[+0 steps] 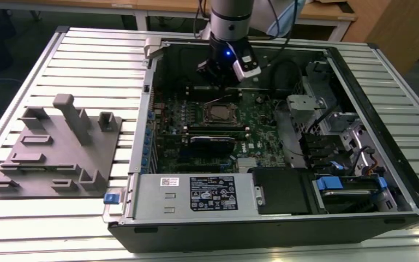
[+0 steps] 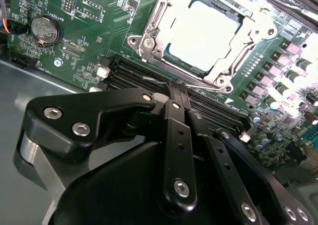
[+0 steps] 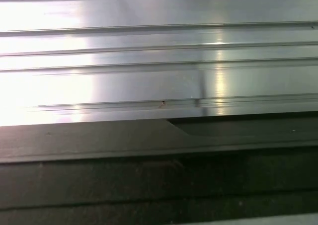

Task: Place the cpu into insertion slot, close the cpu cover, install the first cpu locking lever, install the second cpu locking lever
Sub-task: 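Install the first cpu locking lever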

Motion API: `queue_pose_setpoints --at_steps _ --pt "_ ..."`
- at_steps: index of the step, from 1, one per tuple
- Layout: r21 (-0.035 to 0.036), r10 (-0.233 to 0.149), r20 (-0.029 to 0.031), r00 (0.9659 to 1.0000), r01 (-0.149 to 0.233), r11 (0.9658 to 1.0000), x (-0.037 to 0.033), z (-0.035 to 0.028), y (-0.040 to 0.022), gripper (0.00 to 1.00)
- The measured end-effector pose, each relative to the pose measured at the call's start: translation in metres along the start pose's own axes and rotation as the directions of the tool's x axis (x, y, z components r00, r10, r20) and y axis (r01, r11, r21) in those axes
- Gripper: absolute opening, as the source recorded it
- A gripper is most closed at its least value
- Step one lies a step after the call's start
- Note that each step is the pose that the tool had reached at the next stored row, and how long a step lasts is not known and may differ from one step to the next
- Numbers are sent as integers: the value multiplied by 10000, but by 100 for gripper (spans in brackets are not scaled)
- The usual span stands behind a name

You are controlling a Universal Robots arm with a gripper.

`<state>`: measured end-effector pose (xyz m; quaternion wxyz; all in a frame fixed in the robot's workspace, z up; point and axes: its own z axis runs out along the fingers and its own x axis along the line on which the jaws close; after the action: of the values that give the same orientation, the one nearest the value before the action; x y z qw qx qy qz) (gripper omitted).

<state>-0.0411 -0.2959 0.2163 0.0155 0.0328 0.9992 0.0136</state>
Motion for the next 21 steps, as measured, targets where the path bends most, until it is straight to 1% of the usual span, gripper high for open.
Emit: queue_pose_setpoints --at_steps 16,20,21 --pt "1 47 2 10000 -47 10000 -55 23 3 10" --pt "2 126 3 9999 -126 9999 -64 37 2 10" --pt "-12 190 3 9998 -190 9998 -64 44 1 10"
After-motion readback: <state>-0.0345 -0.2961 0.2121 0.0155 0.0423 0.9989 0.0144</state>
